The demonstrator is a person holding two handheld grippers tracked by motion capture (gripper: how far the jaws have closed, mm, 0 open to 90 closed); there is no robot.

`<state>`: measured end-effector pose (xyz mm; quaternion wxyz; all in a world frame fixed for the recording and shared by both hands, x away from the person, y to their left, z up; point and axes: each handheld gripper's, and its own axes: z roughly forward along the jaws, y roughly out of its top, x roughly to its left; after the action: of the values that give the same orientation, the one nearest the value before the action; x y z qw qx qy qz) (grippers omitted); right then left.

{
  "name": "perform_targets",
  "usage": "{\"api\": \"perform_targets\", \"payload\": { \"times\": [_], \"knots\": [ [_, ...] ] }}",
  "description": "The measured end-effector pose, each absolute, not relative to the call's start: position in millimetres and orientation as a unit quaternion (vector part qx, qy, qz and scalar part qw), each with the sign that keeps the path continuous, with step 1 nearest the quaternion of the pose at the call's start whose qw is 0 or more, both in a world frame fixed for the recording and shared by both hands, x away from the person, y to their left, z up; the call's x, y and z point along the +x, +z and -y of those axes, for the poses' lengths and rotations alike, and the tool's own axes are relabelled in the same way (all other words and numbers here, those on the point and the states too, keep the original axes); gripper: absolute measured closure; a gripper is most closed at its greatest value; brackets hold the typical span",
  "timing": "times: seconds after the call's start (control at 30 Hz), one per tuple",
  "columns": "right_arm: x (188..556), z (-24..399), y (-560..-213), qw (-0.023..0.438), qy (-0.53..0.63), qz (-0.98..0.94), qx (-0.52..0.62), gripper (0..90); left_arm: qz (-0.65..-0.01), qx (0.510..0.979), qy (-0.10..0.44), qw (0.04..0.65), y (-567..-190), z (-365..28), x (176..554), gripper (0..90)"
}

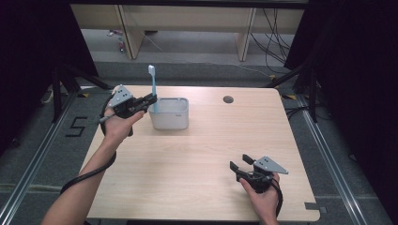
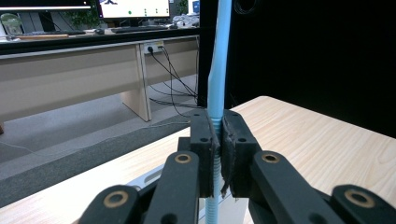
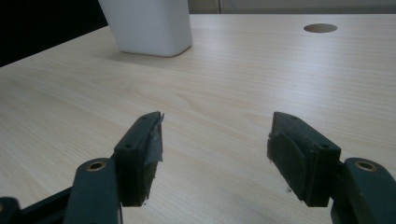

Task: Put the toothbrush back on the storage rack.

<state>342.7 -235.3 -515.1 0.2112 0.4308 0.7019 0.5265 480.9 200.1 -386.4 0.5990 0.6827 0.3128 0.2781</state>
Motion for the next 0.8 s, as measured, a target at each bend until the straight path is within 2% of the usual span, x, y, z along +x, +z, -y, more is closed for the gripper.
{"api": "perform_targets", "payload": {
  "times": [0.53,0.57,0.77,0.8],
  "knots": [
    [343,235,-515,0.211,0.523,-0.705,0.429,35.8,-0.324,0.673,0.287,0.599,-385,-204,492,83.5],
    [341,233,-515,0.197,0.525,-0.7,0.442,35.8,-0.326,0.673,0.288,0.598,-385,-204,493,83.6],
    [341,234,-515,0.199,0.524,-0.7,0.443,35.8,-0.333,0.67,0.289,0.597,-388,-205,498,83.5],
    [343,235,-515,0.212,0.523,-0.704,0.431,35.8,-0.334,0.671,0.289,0.596,-389,-205,499,83.5]
  ]
}}
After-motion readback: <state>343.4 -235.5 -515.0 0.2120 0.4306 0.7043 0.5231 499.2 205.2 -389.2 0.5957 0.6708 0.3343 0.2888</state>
